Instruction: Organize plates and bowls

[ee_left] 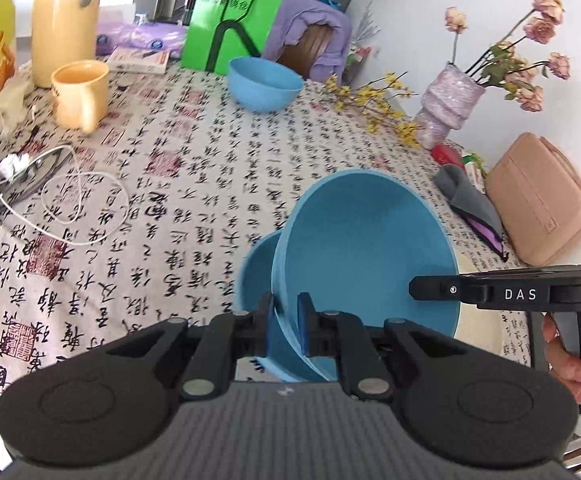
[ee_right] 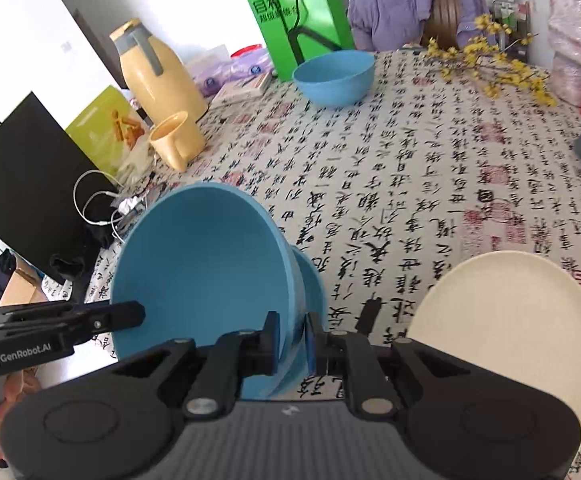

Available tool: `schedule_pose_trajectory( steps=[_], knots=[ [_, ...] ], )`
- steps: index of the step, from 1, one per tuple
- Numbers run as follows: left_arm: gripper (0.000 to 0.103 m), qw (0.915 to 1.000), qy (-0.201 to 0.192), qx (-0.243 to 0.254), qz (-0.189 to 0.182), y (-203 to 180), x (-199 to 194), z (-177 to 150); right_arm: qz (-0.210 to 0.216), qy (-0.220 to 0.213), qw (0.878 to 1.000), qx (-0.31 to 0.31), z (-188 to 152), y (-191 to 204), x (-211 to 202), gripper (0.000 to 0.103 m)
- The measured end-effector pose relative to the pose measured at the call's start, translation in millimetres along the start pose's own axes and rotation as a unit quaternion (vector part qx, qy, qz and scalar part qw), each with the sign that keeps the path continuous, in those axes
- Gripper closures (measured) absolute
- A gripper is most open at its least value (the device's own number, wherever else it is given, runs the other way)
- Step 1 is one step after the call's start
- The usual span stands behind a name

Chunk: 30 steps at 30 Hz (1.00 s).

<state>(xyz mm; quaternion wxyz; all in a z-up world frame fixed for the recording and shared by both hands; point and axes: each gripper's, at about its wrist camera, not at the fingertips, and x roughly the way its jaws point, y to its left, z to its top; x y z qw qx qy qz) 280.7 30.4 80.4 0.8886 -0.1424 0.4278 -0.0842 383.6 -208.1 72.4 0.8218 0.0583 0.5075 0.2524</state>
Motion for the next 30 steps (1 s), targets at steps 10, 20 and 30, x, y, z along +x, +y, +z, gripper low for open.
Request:
schedule_pose_trajectory(
  steps=[10,20,30],
  knots=[
    [0.091,0.9998,0.018,-0.006,-0.004,13.7,15.4,-3.5,-0.008,0.009,1.0,-0.017,-1.2,8.2,17.4,0.086],
    [0.09,0.9998,0.016,-0.011,-0.01,16.1,14.9,-5.6,-0.026,0.019,0.997,-0.073,-6.0,25.7,25.2,0.066],
    [0.087,0.9998,0.006,-0.011,-0.014,17.3,11.6,-6.7,-0.036,0.006,0.992,-0.123,-6.6,40.5,18.5,0.047]
  ],
)
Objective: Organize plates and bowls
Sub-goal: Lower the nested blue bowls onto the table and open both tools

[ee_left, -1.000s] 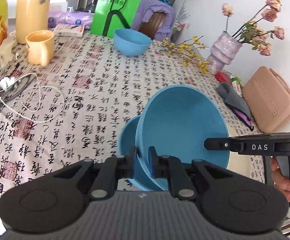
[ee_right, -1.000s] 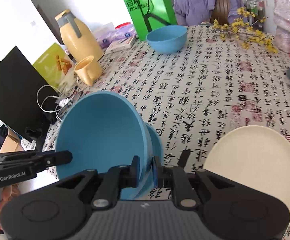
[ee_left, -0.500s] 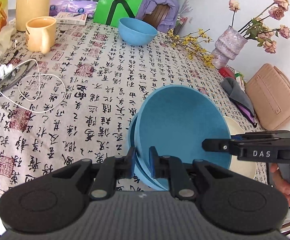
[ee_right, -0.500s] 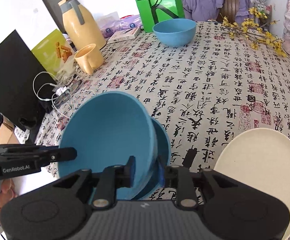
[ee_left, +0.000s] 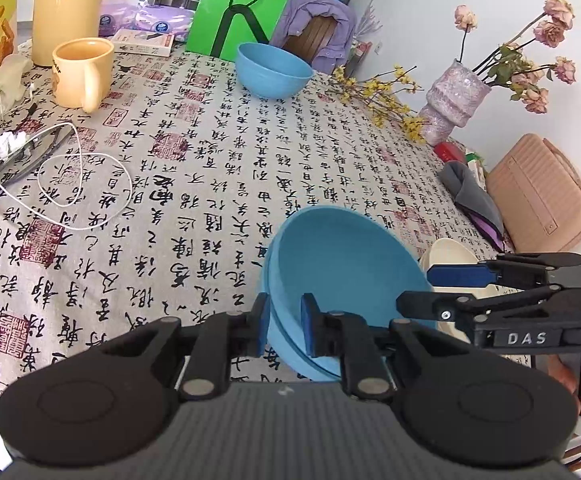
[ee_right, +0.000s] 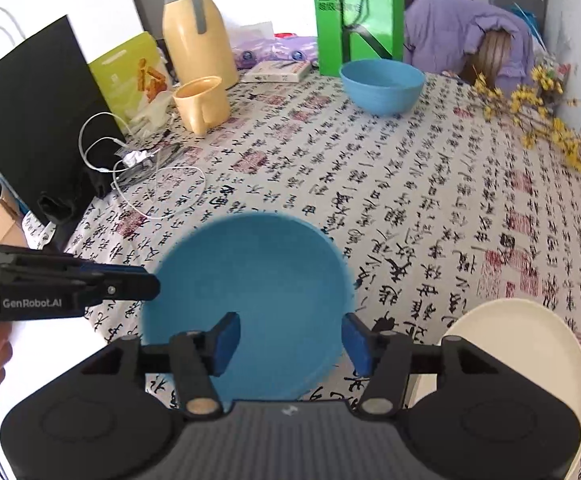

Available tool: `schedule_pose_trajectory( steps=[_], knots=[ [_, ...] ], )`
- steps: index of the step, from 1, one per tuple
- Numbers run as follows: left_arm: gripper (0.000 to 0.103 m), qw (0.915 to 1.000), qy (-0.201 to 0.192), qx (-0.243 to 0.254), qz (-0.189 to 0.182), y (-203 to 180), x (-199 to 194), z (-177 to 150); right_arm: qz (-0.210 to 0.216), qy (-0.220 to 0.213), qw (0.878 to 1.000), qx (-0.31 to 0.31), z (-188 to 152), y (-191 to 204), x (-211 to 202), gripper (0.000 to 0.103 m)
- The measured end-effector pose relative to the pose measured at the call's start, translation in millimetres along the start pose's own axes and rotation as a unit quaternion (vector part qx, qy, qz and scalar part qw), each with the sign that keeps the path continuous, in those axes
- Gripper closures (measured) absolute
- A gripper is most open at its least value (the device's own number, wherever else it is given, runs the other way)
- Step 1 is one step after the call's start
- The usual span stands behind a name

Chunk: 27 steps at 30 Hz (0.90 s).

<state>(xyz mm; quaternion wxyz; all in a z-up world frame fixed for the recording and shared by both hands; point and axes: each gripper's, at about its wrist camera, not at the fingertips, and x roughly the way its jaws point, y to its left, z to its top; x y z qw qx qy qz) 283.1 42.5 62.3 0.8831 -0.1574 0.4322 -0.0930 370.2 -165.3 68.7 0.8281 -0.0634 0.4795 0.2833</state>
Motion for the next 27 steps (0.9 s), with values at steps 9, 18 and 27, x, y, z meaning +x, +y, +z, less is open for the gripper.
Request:
schedule_pose_trajectory(
  steps=[9,18,27],
  knots=[
    [0.069,0.9983,-0.042,0.039,0.012,-6.6,-18.7,-12.3,-0.015,-0.04,0.999,-0.012,-6.8,1.5,-19.7,0.042],
    [0.025,0.9724,-0.194,0.106,0.076,-4.6,-48.6,-92.7,-0.076,-0.182,0.98,-0.021,-87.5,19.4,-48.0,0.02],
    [0.007,0.9441,-0.272,0.107,0.153,9.2,-66.6,-164.6,-0.14,-0.288,0.947,-0.037,-184.7,56.1,-47.9,0.012]
  ],
)
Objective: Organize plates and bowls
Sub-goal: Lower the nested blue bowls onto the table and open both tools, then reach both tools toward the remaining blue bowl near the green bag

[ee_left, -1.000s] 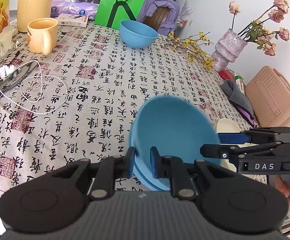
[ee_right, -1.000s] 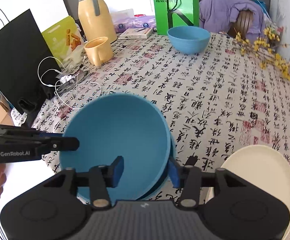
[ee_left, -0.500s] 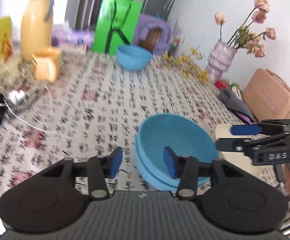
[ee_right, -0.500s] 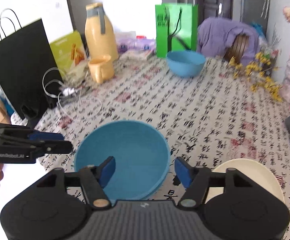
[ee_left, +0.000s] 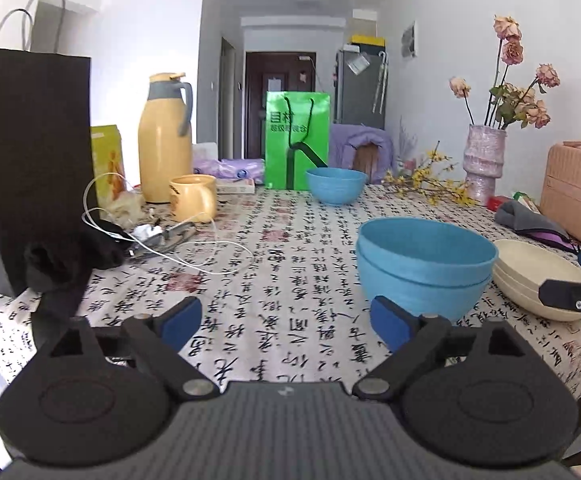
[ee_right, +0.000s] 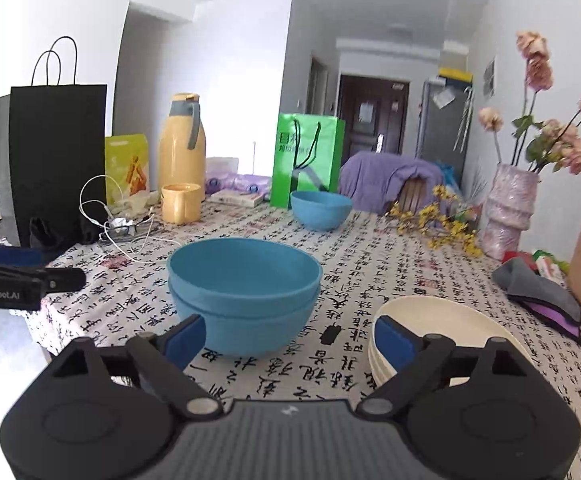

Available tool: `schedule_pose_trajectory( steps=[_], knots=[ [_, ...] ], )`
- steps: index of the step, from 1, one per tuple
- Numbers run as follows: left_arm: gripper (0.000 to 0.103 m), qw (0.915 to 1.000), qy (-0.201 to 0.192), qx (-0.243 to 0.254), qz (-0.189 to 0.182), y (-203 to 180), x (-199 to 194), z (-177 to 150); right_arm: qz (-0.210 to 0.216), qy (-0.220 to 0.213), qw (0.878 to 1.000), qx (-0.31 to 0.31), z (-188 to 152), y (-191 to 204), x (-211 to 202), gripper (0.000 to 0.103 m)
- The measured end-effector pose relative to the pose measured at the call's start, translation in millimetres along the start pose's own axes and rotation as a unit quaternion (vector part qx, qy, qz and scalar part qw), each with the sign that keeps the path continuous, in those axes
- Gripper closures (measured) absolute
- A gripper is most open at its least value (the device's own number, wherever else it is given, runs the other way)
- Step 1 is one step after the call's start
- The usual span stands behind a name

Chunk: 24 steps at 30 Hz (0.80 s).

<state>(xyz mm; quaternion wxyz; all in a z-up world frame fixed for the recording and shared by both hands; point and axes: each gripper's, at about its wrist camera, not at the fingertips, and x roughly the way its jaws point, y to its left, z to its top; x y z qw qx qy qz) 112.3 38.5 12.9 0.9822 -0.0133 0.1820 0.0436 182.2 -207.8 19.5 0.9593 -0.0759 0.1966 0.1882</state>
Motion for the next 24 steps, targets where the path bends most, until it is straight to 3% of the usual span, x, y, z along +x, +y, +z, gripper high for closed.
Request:
schedule_pose_trajectory(
  steps=[5,9,15,24],
  knots=[
    [0.006,0.9999,-0.001,-0.011,-0.004,10.6,-4.5,-7.2,0.008,-0.006,1.0,0.018,-20.7,8.4,-7.0,0.012],
    [0.005,0.9999,-0.008,-0.014,-0.007,14.2,-5.2,-7.7,0.004,-0.04,0.999,0.021,-17.2,7.9,-18.0,0.011],
    [0.005,0.9999,-0.007,-0.006,-0.007,15.9,4.4,-2.4,-0.01,-0.048,0.999,0.021,-8.7,-0.3,-10.8,0.011],
    [0.005,0.9994,0.009,-0.005,-0.031,25.9,54.5,51.1,0.018,-0.035,0.998,0.056,35.0,-34.5,16.5,0.011]
  ],
)
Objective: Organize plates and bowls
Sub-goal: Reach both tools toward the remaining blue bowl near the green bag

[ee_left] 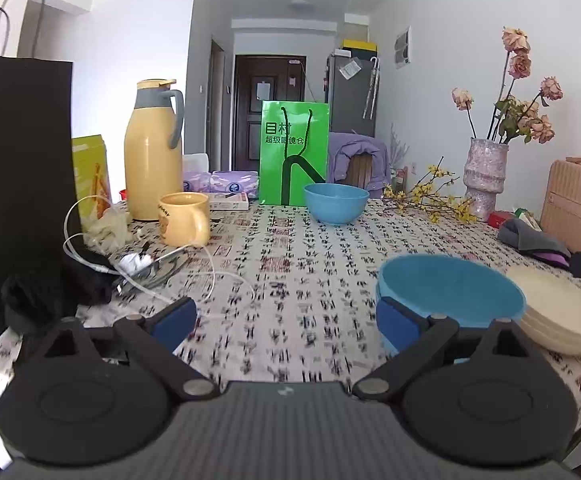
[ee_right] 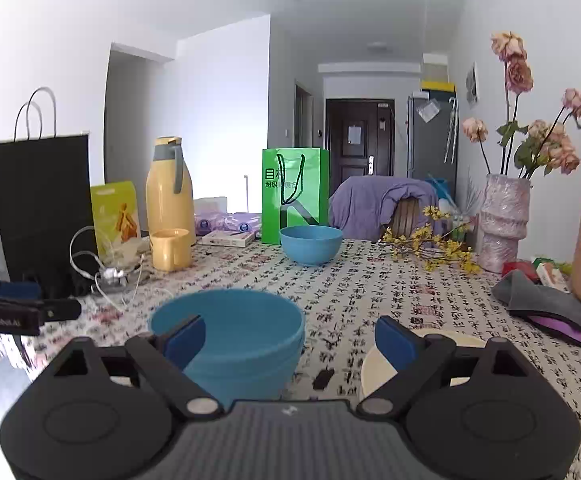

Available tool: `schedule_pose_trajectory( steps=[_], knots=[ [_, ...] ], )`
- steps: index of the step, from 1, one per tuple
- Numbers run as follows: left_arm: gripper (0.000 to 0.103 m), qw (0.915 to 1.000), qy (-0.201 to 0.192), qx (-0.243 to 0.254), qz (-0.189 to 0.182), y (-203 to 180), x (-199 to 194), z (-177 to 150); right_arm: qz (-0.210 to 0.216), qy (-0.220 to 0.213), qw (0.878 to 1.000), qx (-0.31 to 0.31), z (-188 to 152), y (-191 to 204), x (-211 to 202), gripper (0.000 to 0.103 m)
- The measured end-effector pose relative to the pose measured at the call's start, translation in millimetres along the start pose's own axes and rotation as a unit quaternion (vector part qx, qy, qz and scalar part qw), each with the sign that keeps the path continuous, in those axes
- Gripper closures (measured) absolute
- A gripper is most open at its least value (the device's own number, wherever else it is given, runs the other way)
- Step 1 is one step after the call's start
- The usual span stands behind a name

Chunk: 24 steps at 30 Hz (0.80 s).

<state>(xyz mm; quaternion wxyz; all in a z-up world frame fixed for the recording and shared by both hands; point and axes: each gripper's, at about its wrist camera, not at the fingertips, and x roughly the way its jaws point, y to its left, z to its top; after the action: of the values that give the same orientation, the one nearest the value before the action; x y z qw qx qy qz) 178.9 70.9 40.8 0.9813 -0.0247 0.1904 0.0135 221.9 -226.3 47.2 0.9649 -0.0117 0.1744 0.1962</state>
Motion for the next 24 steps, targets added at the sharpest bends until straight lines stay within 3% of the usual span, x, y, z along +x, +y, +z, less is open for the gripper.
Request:
schedule_pose_trajectory(
  steps=[6,11,13,16,20,24],
  knots=[
    [0.005,0.9968,0.045,-0.017,-0.064,27.8,55.7,63.8,0.029,0.051,0.997,0.045,69.5,-48.7,39.8,0.011],
    [0.005,0.9952,0.075,-0.016,-0.061,36.2,117.7,108.1,0.041,0.099,0.991,0.078,128.9,-85.0,93.4,0.011],
    [0.005,0.9932,0.08,-0.02,-0.082,38.4,144.1,126.4,0.054,0.127,0.986,0.094,150.7,-97.7,121.2,0.011],
    [0.005,0.9885,0.102,-0.031,-0.107,38.3,188.2,154.8,0.091,0.167,0.974,0.123,185.8,-119.9,174.6,0.011],
    [0.005,0.9779,0.143,-0.021,-0.151,31.3,262.4,184.0,0.104,0.219,0.959,0.146,215.2,-139.6,261.1,0.011],
    [0.005,0.9746,0.172,-0.047,-0.135,28.3,339.7,197.9,0.088,0.252,0.952,0.152,220.5,-149.0,352.2,0.012]
  ],
)
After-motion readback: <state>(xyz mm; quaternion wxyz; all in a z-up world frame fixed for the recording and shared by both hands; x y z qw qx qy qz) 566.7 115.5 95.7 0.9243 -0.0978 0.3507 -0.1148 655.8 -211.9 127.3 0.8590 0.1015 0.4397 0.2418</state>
